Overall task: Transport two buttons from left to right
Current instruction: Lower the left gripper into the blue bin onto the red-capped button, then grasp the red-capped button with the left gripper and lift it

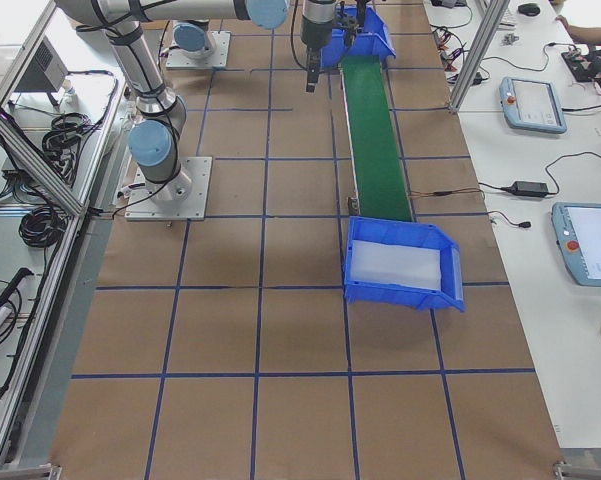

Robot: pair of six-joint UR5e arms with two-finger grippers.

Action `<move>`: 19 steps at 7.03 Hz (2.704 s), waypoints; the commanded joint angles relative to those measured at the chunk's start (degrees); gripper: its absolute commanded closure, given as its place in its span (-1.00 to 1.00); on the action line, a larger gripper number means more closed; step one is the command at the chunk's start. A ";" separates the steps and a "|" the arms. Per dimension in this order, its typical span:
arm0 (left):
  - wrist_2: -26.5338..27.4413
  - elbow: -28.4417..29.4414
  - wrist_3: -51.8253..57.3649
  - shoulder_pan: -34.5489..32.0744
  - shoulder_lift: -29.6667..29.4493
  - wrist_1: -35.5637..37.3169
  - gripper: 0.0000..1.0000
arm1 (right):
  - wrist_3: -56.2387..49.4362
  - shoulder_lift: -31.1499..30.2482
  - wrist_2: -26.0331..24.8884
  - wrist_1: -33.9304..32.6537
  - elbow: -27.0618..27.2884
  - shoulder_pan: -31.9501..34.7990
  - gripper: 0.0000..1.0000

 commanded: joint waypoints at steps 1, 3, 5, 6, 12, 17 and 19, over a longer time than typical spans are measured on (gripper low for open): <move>-0.96 0.08 -0.01 0.27 -0.59 0.01 -1.00 | -0.02 0.06 0.00 -0.18 0.03 0.00 -1.00; -0.78 -0.01 -0.01 0.35 -0.85 0.01 -1.00 | -0.02 0.06 0.00 -0.27 0.03 0.00 -1.00; -0.78 -0.09 -0.44 0.35 -1.03 0.01 -1.00 | -0.02 -0.03 0.00 -0.27 0.03 0.00 -1.00; -0.78 -0.18 -0.45 0.35 -1.21 0.62 -1.00 | -0.02 -0.03 0.00 -0.27 0.03 0.00 -1.00; -0.78 -0.44 -0.89 0.96 -2.88 2.03 0.22 | -0.02 0.06 0.00 -0.27 0.03 0.00 -1.00; -0.43 0.17 -1.49 1.24 2.64 -0.68 0.64 | -0.11 0.06 0.00 -0.18 0.03 0.00 -1.00; -0.25 1.04 -3.42 0.71 6.76 -5.50 0.64 | -0.11 0.06 0.00 -0.18 0.03 0.00 -1.00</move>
